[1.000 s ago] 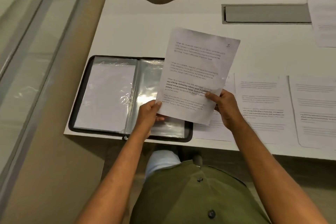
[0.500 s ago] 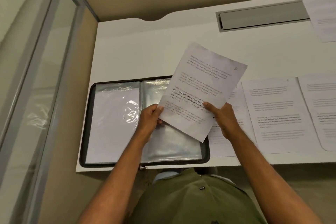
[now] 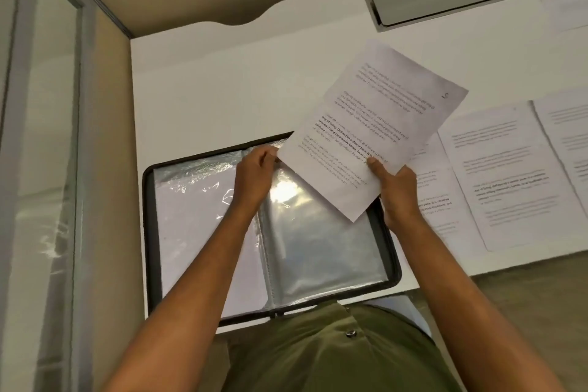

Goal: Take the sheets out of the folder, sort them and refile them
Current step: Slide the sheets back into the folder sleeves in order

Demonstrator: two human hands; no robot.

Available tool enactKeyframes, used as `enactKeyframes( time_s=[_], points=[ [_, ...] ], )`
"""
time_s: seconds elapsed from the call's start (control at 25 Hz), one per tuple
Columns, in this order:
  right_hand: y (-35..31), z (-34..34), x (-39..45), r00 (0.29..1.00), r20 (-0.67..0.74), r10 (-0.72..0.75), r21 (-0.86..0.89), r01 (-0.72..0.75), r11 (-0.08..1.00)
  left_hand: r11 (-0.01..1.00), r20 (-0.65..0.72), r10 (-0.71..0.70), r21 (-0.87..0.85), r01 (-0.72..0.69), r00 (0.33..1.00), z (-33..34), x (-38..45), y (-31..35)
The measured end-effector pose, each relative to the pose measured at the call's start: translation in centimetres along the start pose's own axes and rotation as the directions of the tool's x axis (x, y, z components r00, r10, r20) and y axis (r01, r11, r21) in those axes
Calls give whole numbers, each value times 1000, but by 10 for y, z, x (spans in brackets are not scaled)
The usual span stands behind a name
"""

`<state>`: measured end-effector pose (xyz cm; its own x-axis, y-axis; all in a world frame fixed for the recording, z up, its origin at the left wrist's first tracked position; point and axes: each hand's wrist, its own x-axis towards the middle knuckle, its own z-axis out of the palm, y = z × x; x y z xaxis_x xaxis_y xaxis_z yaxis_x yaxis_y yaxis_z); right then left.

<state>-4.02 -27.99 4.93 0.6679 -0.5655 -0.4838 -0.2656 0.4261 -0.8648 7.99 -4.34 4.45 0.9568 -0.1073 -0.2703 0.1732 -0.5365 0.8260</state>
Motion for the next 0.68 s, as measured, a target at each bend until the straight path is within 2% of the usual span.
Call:
enactKeyframes(
  time_s=[0.04,0.08,0.16,0.2,0.28,0.52,0.68],
  points=[
    [-1,1,1,1000,-28,10,27,-9,1000,980,6,109,169,-108,994,0,9,-6],
    [-3,1,2,998,-50,28,57,-25,998,915,47,197,350,-201,979,2,15,-11],
    [-8,3,3,994,-88,69,115,-59,992,732,169,242,615,-294,955,8,18,-23],
    [-10,3,3,990,-107,88,139,-72,988,657,205,242,684,-316,948,13,15,-28],
    [-11,3,3,984,-135,114,172,-90,981,591,216,262,735,-333,941,18,12,-35],
    [-17,4,2,982,-142,121,205,-90,975,582,140,456,700,-413,879,19,14,-42],
    [-25,13,6,986,-109,128,223,-101,970,623,174,425,656,-426,888,9,20,-37]
  ],
)
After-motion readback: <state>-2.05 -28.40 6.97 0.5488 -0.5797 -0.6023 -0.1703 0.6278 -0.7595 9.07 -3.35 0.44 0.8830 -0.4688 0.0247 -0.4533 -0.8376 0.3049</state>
